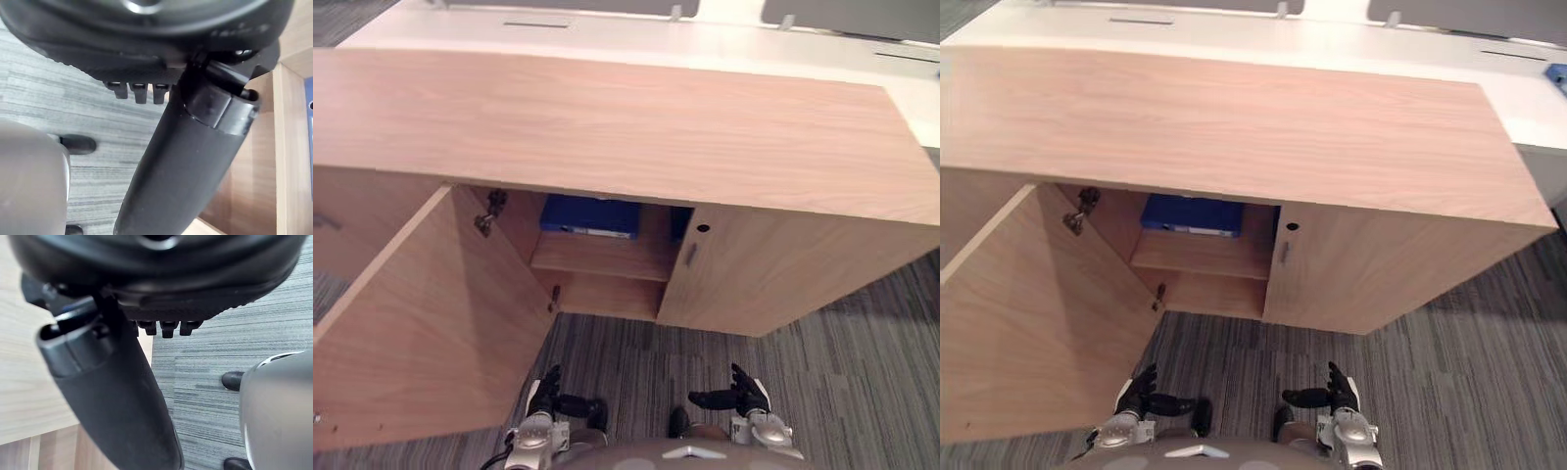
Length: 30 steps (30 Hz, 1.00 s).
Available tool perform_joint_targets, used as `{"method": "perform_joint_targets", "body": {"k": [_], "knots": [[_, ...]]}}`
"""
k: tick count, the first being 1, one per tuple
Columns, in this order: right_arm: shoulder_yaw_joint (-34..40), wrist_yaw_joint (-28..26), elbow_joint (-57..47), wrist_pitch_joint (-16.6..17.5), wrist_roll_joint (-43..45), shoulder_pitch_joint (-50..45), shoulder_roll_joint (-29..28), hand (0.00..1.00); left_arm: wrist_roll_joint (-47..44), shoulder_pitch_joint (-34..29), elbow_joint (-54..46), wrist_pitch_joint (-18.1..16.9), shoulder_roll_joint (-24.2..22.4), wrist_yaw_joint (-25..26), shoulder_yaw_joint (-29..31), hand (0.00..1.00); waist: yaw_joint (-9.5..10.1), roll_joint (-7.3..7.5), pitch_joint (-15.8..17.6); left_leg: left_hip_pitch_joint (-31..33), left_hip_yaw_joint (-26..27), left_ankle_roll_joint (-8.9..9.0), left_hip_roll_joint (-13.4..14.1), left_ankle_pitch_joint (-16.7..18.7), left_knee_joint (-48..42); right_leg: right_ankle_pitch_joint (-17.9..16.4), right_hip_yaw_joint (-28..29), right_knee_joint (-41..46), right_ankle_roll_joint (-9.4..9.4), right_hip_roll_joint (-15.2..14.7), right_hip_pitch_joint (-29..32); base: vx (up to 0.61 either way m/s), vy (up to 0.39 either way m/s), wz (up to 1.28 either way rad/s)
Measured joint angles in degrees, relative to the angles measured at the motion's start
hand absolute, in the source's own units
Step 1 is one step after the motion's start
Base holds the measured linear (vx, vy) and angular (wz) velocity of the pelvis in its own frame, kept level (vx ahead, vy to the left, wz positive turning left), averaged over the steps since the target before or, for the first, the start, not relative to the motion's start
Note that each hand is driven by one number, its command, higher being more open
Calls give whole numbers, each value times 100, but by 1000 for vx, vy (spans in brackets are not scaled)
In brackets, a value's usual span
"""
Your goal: Walk over to the cabinet, pick up the folder, carry it to the office cabinet, place the folder inside the office cabinet, then close the office cabinet door
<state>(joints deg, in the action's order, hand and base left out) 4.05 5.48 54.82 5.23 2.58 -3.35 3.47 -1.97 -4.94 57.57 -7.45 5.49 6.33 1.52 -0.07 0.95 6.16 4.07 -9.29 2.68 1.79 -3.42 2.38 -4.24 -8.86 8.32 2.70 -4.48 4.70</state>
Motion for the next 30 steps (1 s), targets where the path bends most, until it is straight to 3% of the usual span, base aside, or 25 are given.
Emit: {"method": "perform_joint_targets", "body": {"k": [2, 3, 4, 6, 8, 9, 13, 20, 25, 30], "knots": [[141, 18, 3, 0, 7, 114, -18, 100, -31, 9, -18, 0, -66, 45, 15, 100, 2, -68, 80, 106, -16, 133, 14, -171, -34, -58, -140, 85, -78, 14, 1, -44, -81, 63], [158, 52, 1, 1, 46, 152, -27, 100, -60, 7, -75, -2, -76, 79, 15, 100, -18, -53, 86, 167, 12, 227, -10, -430, 99, -85, -242, 67, -134, -25, 27, -71, -76, 75], [162, 76, -8, 3, 68, 163, -34, 100, -79, 11, -131, 0, -82, 74, 25, 100, -15, -14, 114, 151, 136, 229, -15, -386, 75, -96, -353, 52, -192, -107, 48, -87, -23, 78], [399, 127, 0, -2, 205, 183, -112, 100, -82, 51, -154, 9, -140, 82, 316, 100, -10, 52, 167, 377, 835, -97, -37, 528, -1246, -124, -636, 150, -221, -218, 1, -72, 3, 60], [409, 149, 0, -1, 205, 140, -115, 100, -81, 8, -153, 9, -159, 78, 396, 100, -43, 29, 160, 201, 1023, -27, -22, 827, -1382, -166, -789, 165, -187, -234, -64, -22, 18, 45], [451, 142, 9, -5, 204, 90, -52, 100, -80, -40, -138, 10, -186, 77, 404, 100, -57, -55, 130, -3, 1008, -134, -10, 768, -962, -190, -847, 171, -136, -199, -105, -8, 53, 32], [609, 142, 152, -78, 204, 21, -165, 100, -128, -114, -80, 49, -144, 91, 551, 100, -26, 49, 81, -374, 908, -267, -152, 354, -193, -6, -841, -118, 56, -233, -294, 11, 63, 14], [606, 142, 241, -149, 191, 55, -147, 100, -246, -144, 123, 49, -134, 130, 869, 100, -33, -59, 19, -759, 767, -349, -265, 284, 91, 20, -846, -344, 77, -208, -697, 38, 28, 10], [623, 198, 484, -150, 146, 249, -35, 100, -754, -170, 103, 49, -80, 269, 1901, 100, -17, -32, -12, -868, 559, -334, -248, 274, 115, 15, -833, -455, 61, -161, -923, 9, -29, 21], [618, 245, 482, -147, 80, 281, 59, 100, -1636, -351, -389, 43, 372, 592, 3036, 100, 12, -26, -32, -908, 515, -293, -199, 206, 222, -7, -840, -480, 38, -117, -942, -30, -37, 4]]}}
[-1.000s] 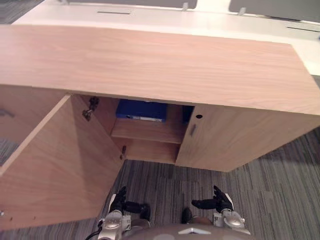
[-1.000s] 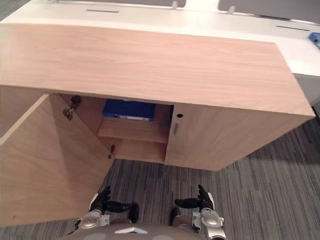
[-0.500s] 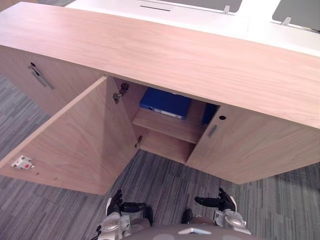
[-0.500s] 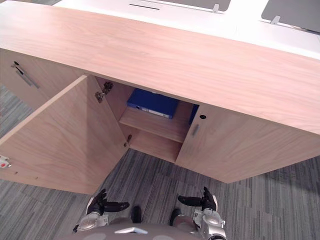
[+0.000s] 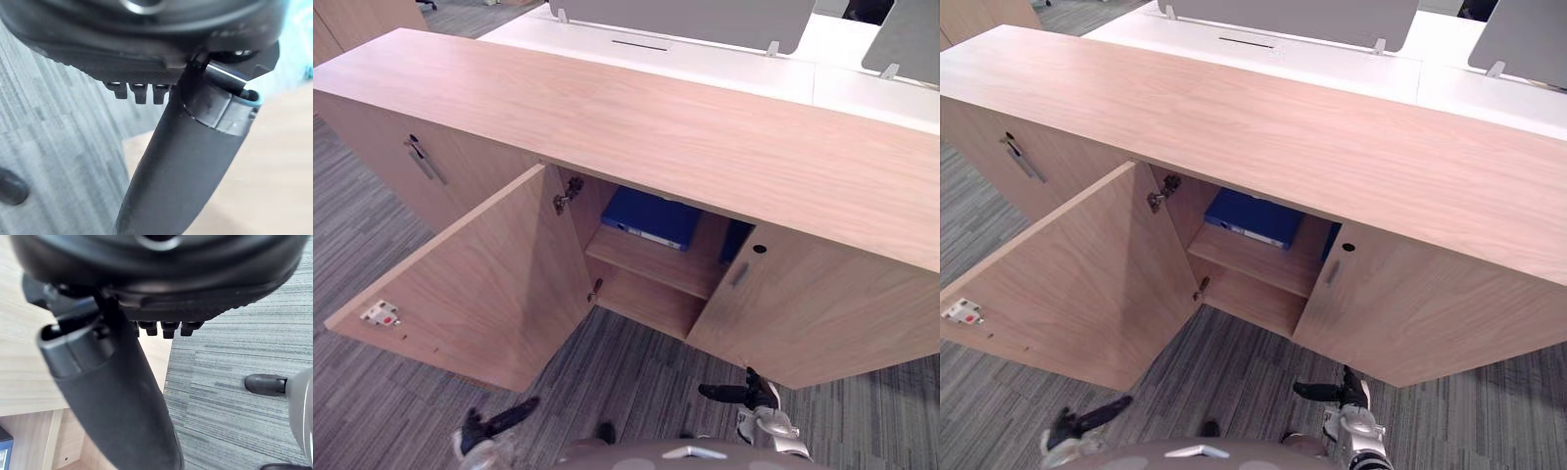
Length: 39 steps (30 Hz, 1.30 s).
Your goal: Walk over to the cabinet, pick up the folder, carry it to the office cabinet, place the folder inside the office cabinet, then close the office cabinet door
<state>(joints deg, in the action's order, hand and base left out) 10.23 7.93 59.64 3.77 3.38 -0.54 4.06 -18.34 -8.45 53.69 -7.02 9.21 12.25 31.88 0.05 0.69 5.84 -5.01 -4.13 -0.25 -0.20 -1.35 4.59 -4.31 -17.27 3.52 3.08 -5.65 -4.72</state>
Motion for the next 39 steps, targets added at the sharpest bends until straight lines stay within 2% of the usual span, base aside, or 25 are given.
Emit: {"method": "perform_joint_targets", "body": {"k": [7, 12, 17, 29, 33, 39], "knots": [[-16, 105, 1, -1, 0, -41, 109, 100, -245, -158, -1282, -146, 648, 138, 484, 100, 167, -64, -32, -5, -102, 11, 12, -19, 40, -19, -9, -52, -32, 40, -43, -5, -21, 6], [-26, 96, -26, -1, -1, -42, 114, 100, -225, -88, -1923, -262, 846, 157, 480, 100, 268, -99, -46, 11, -166, 12, 21, -18, 41, -37, 45, -54, -63, 64, -50, 18, -23, 8], [-35, 65, -40, -1, 0, -50, 122, 100, -123, 22, -2481, -308, 852, 146, 421, 100, 277, -103, -47, 15, -217, 12, 18, -18, 41, -40, 197, -63, -68, 70, -67, 1, -9, 5], [-235, -86, -152, -4, -6, -221, 140, 100, -121, 27, -3074, -387, 916, -32, -203, 100, 285, -101, -47, 4, -138, 17, 33, -13, 41, -42, 364, -74, -71, 94, -41, -2, -5, -3], [-235, -142, -151, -27, -129, -278, 151, 100, -125, -243, -3342, -405, 869, -108, -426, 100, 313, -89, -51, 5, -136, 17, 30, -12, 41, -41, 370, -73, -71, 90, -41, 0, 0, 0], [-237, -179, -149, -57, -194, -283, 149, 100, -140, -735, -3884, -587, 476, -214, -798, 100, 441, -92, -52, 7, -138, 18, 27, -14, 42, -40, 373, -71, -71, 85, -41, 0, 0, 0]]}}
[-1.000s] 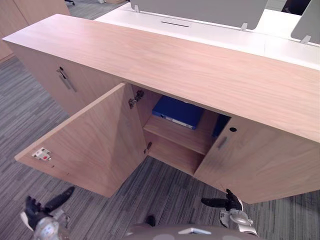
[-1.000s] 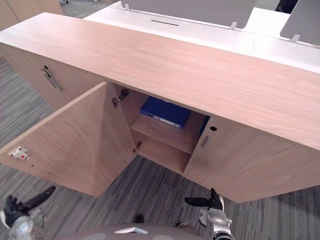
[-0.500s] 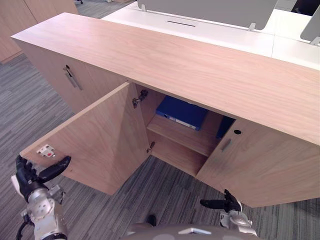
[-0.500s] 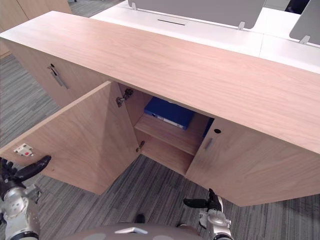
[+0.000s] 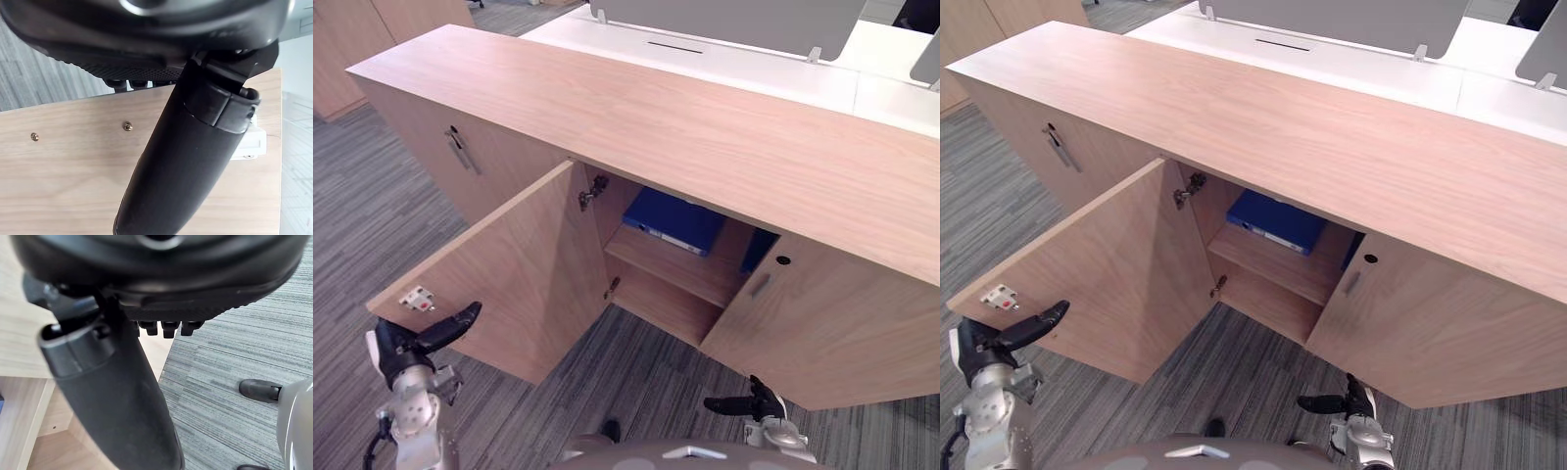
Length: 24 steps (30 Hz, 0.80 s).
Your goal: Walk over to the cabinet, pick up the folder, carry it to the office cabinet, place the folder inside the office cabinet, then close the office cabinet door
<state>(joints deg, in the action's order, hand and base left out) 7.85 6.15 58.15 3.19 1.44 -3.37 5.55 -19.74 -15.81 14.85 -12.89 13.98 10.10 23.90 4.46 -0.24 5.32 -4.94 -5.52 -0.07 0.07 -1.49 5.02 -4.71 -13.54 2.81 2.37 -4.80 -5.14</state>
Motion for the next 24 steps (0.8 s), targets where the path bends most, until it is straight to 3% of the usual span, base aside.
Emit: {"method": "perform_joint_targets", "body": {"k": [6, 12, 17, 22, 24], "knots": [[-11, -5, 12, -7, -140, -16, -16, 100, -114, -776, -514, -185, -375, -147, -569, 100, 64, -23, -9, 12, -11, 1, -9, -5, 2, 0, -4, 1, 4, -12, 4, 0, 0, 0], [-234, -30, 15, -7, -145, -32, -49, 100, -114, -1292, -573, -83, -558, -470, -1201, 100, 121, -27, -12, 130, -18, 8, -8, -41, 3, 5, -5, 14, 25, -14, 96, -16, -8, 3], [-312, -96, 18, -8, -191, -41, -81, 100, -116, -1603, -509, -9, -514, -785, -1702, 100, 123, -87, -43, 137, 41, 21, 4, -64, 0, 38, 95, 28, 58, 4, 155, -13, -2, -7], [-511, -125, 17, -6, -265, -55, -49, 100, -78, -1666, -226, 113, -154, -1171, -2487, 100, 104, -155, -89, 159, 224, 18, 35, -91, -1, 143, 295, 13, 50, 34, 258, -37, 7, -21], [-615, -136, 14, -6, -268, -35, -46, 100, 88, -1612, -168, 207, 2, -1394, -2973, 100, -19, -163, -101, 149, 348, 18, 56, -96, -1, 199, 433, 3, 57, 49, 315, -52, 16, -30]]}}
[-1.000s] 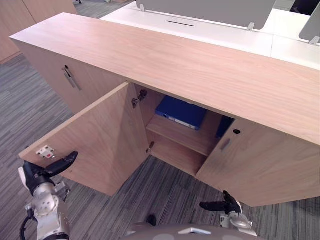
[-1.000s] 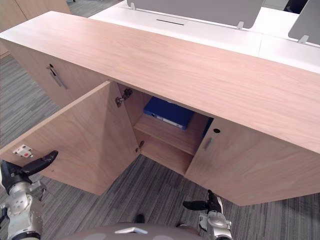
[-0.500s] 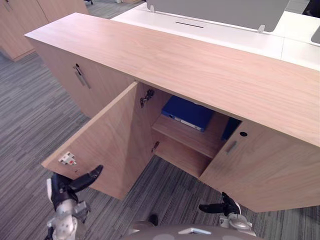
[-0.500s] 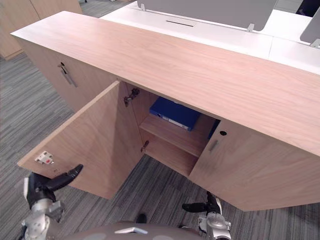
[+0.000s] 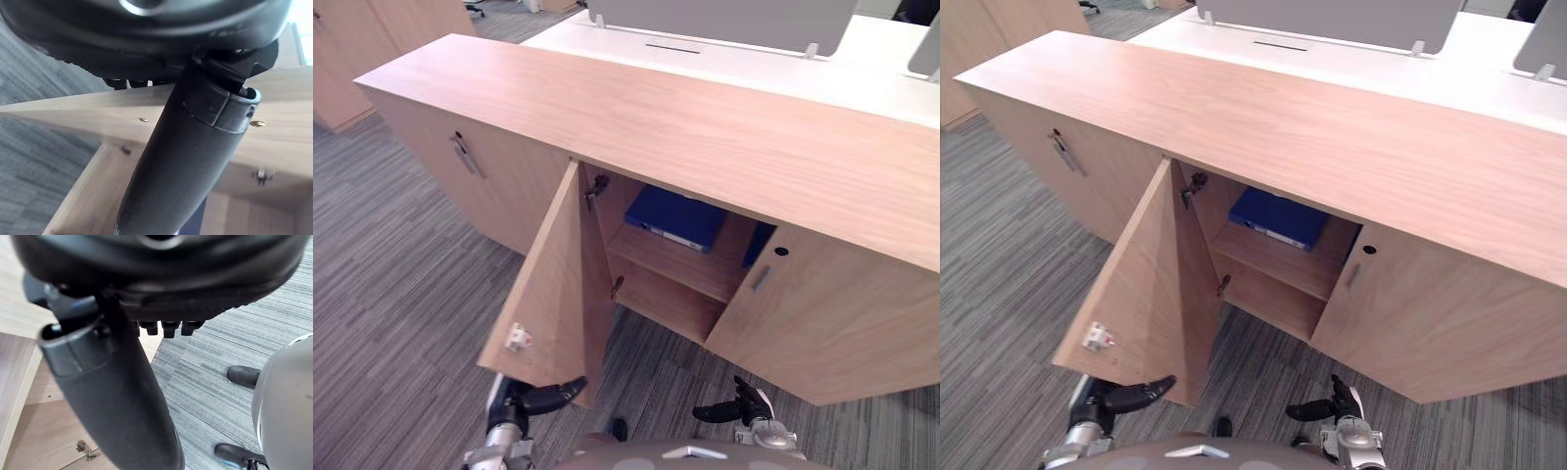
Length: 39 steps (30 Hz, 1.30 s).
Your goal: Walk over to the cabinet, pick up the folder, carry it to the office cabinet, place the folder inside the office cabinet, then close the office cabinet door
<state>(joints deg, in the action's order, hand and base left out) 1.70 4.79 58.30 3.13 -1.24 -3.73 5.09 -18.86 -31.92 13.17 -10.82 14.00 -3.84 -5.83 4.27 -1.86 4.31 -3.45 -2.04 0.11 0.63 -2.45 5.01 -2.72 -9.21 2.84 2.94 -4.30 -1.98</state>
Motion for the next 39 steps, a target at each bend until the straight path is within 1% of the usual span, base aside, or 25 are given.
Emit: {"method": "perform_joint_targets", "body": {"k": [1, 2, 4, 5, 7, 8, 10, 12, 14, 16, 18, 20, 24, 28, 31, 35, 39], "knots": [[-45, 0, -5, 1, -2, 2, 4, 100, 59, 35, 21, 25, 32, -64, -139, 100, -50, 0, 0, -5, 26, 0, 4, -1, 0, 14, 26, -9, 4, 1, 6, -38, 12, -28], [-65, -8, -6, 1, -8, -2, 0, 100, 185, 181, 104, 34, 98, -177, -472, 100, -130, -1, -1, -15, 93, 1, 10, 0, 0, 36, 87, -22, 14, 4, 21, -48, 18, -30], [-67, -13, -8, 0, -95, -7, 2, 100, 375, 462, 234, 40, 88, -281, -837, 100, -173, -10, -18, -14, 259, 1, 36, 3, 0, 91, 262, -49, 23, 19, 100, -52, 31, -41], [-67, -13, -8, 0, -95, -7, 2, 100, 422, 617, 276, 45, 93, -332, -984, 100, -192, -10, -18, -13, 317, 1, 40, 4, 0, 141, 315, -94, 17, 27, 107, -32, 27, -34], [-68, -14, -14, 0, -94, 8, -9, 100, 628, 936, 288, 59, 71, -404, -1308, 100, -307, -3, -25, -15, 419, 3, 46, 16, -1, 219, 416, -215, 46, 42, 112, -34, 29, -27], [-69, -14, -16, 1, -94, 19, -10, 100, 664, 1014, 287, 59, 65, -423, -1382, 100, -327, -5, -29, -20, 467, -1, 49, 20, -1, 237, 470, -228, 42, 49, 124, -26, 36, -37], [-68, -11, -48, 1, -91, 32, -12, 100, 956, 1305, 330, 59, -60, -480, -1573, 100, -468, -37, -56, -56, 682, 4, 65, 82, -2, 346, 672, -336, 27, 85, 131, 6, 33, -47], [-67, 0, -83, 1, -91, 31, -16, 100, 1067, 1446, 422, 58, -144, -466, -1578, 100, -509, -51, -66, -71, 773, 0, 73, 96, -2, 387, 767, -399, 21, 100, 133, 11, 18, -33], [-61, 30, -138, 1, -90, 27, -29, 100, 1267, 1782, 703, 59, -210, -317, -1577, 100, -613, -54, -69, -101, 880, 12, 97, 138, -5, 419, 859, -455, 10, 136, 128, 19, 3, -28], [-60, 36, -138, 0, -90, 27, -29, 100, 1336, 1963, 924, 62, -232, -192, -1546, 100, -629, -53, -68, -144, 954, 12, 101, 179, -15, 427, 933, -480, -1, 166, 110, 19, -3, -21], [-51, 68, -138, 0, -89, 19, -35, 100, 1451, 2137, 1202, 101, -352, 60, -1346, 100, -714, -42, -72, -153, 998, 38, 124, 239, -58, 431, 970, -526, -6, 196, 83, 29, -13, -14], [-49, 82, -137, -1, -89, 17, -36, 100, 1471, 2245, 1379, 136, -403, 245, -1221, 100, -732, -38, -75, -156, 1038, 39, 144, 273, -79, 437, 1005, -553, -14, 220, 74, 22, -19, -12], [102, 105, -137, -1, -85, 0, -75, 100, 1503, 2365, 1697, 204, -499, 603, -875, 100, -771, -13, -82, -192, 1108, 61, 171, 368, -160, 451, 1089, -595, -25, 248, 5, 20, -16, -12], [199, 177, -133, -4, -81, -52, -103, 100, 1495, 2452, 2042, 236, -566, 828, -672, 100, -774, 60, -127, -221, 1250, 81, 187, 503, -320, 468, 1221, -623, -19, 251, -34, -11, 6, -16], [269, 206, -132, -8, -11, -80, -108, 100, 1461, 2482, 2332, 268, -570, 966, -617, 100, -798, 106, -152, -218, 1325, 82, 178, 525, -337, 514, 1297, -673, -1, 242, -22, -15, 8, -16], [397, 226, -121, -18, 136, -124, -114, 100, 1368, 2478, 2576, 282, -572, 1007, -593, 100, -797, 120, -158, -218, 1395, 70, 162, 536, -336, 569, 1364, -745, 13, 229, -20, -10, 7, -10], [408, 275, -119, -20, 139, -137, -106, 100, 1367, 2471, 2760, 283, -599, 970, -403, 100, -798, 131, -166, -215, 1414, 69, 158, 537, -336, 595, 1380, -786, 13, 227, -27, -2, -2, -3]]}}
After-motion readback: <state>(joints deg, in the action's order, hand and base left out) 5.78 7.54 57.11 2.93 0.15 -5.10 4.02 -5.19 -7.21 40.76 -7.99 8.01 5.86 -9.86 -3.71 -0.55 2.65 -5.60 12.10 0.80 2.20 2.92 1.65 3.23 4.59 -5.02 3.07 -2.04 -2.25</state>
